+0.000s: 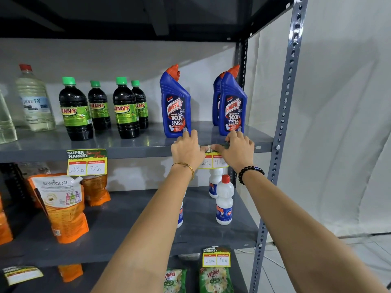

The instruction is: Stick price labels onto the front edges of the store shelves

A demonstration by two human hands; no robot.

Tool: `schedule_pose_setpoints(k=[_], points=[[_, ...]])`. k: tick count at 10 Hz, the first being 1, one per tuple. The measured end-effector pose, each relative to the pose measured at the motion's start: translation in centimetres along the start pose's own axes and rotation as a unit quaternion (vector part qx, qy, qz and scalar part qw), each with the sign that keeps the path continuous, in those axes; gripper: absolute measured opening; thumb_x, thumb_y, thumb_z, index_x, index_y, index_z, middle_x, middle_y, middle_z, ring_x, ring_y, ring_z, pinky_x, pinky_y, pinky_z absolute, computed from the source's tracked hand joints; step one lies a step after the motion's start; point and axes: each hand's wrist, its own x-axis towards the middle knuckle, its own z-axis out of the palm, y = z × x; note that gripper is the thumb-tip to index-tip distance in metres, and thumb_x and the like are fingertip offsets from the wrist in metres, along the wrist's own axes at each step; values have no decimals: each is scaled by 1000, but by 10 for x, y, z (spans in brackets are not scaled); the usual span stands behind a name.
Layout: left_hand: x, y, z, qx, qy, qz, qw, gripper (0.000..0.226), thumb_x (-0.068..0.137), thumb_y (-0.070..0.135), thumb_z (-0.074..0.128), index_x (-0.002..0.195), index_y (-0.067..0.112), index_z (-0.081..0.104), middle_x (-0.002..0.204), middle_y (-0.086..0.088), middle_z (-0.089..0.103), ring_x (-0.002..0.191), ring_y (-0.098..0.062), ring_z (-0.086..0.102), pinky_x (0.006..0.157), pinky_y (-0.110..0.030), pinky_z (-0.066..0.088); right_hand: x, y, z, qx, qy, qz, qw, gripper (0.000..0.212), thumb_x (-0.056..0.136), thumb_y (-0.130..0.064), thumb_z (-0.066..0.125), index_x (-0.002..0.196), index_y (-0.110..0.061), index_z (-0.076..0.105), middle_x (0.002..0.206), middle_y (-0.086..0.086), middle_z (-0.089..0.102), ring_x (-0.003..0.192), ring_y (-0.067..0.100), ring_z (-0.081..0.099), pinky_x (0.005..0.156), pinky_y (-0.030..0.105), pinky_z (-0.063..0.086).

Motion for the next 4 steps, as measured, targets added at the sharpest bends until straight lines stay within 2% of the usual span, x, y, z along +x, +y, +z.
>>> schedule_pose_setpoints(k=[1,2,3,4], points=[[-1,3,-4,1,-9,-6,1000,42,89,35,58,118,9,46,122,-15,56,111,-31,56,80,-41,53,-1,-5,-4,9,-14,12,1000,58,81,-49,65,118,-8,48,123,11,59,117,30,53,103,46,43],[-1,4,-7,-4,-21,-5,1000,40,89,31,59,120,9,45,125,-15,55,115,-30,54,83,-41,52,-2,-8,-6,-3,-37,13,999,59,84,-46,63,124,-8,45,128,12,56,121,30,50,108,50,39],[-3,1,-14,-44,-39,3,998,42,90,35,58,120,8,45,125,-13,56,113,-29,55,84,-42,51,-7,-10,-11,-18,-60,-5,998,51,89,-44,55,124,-8,45,130,12,54,123,30,48,112,52,32],[-5,-5,-17,-72,15,13,997,46,93,41,50,123,7,44,127,-14,56,114,-30,55,88,-42,49,-8,-10,-12,-29,-14,-47,998,55,95,-45,42,134,-6,37,143,15,44,138,31,32,118,51,21]])
